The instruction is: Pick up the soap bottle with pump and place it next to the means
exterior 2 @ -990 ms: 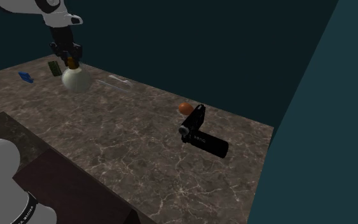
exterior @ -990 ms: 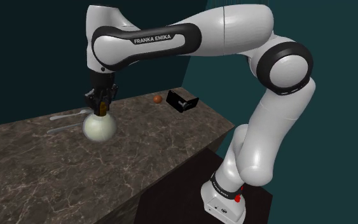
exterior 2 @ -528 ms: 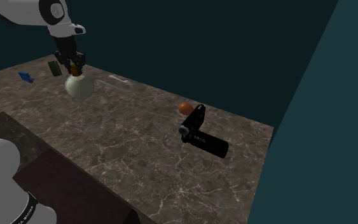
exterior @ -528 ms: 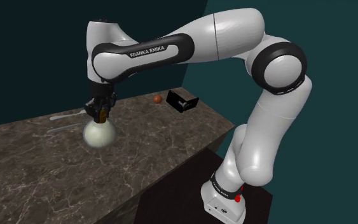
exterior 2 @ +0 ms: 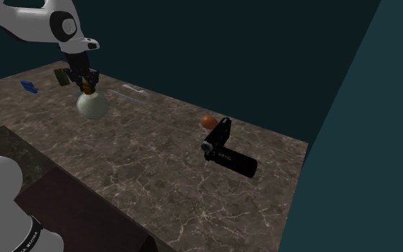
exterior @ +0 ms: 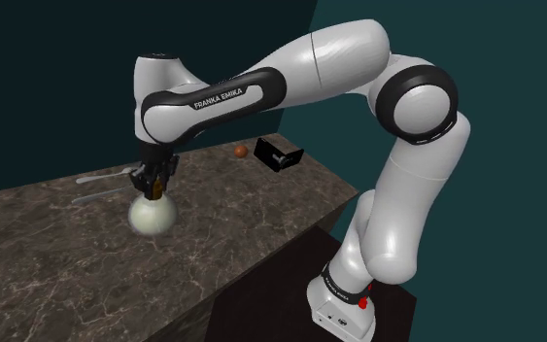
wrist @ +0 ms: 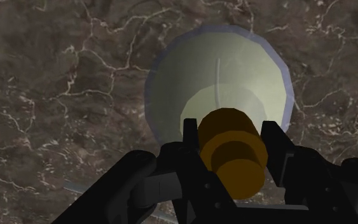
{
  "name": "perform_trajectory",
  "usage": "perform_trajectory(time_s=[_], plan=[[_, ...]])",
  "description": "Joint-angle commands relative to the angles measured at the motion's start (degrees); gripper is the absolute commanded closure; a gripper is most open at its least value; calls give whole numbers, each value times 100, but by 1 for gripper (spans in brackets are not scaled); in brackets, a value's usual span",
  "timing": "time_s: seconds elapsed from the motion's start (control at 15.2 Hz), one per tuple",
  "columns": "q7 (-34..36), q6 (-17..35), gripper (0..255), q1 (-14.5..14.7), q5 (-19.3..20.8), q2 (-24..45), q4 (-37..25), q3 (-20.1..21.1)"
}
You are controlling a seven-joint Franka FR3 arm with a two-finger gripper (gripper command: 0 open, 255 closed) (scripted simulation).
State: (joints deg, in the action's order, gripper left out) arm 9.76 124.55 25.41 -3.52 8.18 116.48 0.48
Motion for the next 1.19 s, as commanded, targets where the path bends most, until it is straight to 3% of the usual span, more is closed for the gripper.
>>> perform_trajectory(time_s=[0.0,0.4,0.46,0.79,1.12], plan=[[-4,70,255,0,-2,22,42,0],[-4,70,255,0,-2,23,41,0],[-4,71,0,0,-2,23,41,0],[-4,71,0,0,-2,23,42,0],[8,-608,0,-18,19,-274,-340,-16]])
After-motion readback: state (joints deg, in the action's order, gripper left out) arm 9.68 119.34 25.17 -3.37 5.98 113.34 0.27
